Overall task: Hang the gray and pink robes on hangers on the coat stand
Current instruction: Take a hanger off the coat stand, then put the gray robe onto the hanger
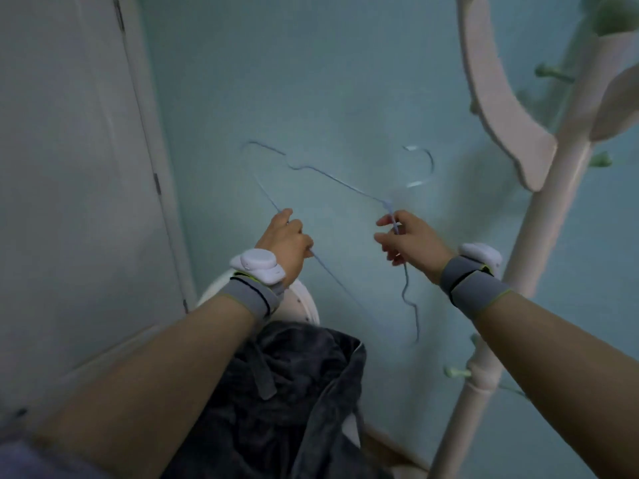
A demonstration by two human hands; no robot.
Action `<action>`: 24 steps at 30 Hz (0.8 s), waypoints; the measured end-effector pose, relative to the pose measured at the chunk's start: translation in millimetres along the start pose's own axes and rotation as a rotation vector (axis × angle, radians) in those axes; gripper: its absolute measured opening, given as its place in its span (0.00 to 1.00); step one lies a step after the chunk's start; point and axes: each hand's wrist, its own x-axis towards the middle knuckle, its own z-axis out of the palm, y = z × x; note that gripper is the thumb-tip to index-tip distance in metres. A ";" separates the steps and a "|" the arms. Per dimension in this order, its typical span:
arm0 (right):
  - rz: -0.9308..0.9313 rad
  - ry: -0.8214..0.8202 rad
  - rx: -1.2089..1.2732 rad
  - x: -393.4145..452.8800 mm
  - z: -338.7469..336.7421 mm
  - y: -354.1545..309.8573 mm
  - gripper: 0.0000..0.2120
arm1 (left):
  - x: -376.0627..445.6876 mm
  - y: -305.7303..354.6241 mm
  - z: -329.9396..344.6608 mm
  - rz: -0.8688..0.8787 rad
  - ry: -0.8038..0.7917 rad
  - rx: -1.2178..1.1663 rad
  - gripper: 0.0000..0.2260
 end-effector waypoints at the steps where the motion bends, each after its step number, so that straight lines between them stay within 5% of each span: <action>1: 0.057 -0.060 0.101 -3.2 22.8 2.8 0.02 | -14.0 -12.8 12.3 0.028 -0.076 0.025 0.15; 5: 0.251 -0.078 0.407 -10.7 95.0 24.7 0.13 | -66.4 -49.8 59.4 0.120 -0.319 -0.004 0.16; 9: 0.351 0.015 0.158 -16.3 132.4 63.5 0.19 | -107.8 -64.9 108.0 0.112 -0.430 -0.119 0.22; 14: 0.434 0.078 -0.140 -7.0 142.3 105.2 0.20 | -125.1 -48.8 172.2 -0.063 -0.623 -0.331 0.19; 19: 0.453 0.016 -0.218 10.5 154.0 139.5 0.14 | -133.9 -8.0 252.9 -0.279 -0.957 -0.379 0.30; 24: 0.451 -0.069 -0.231 30.6 160.3 185.2 0.16 | -116.8 28.6 316.8 -0.507 -1.062 -0.438 0.40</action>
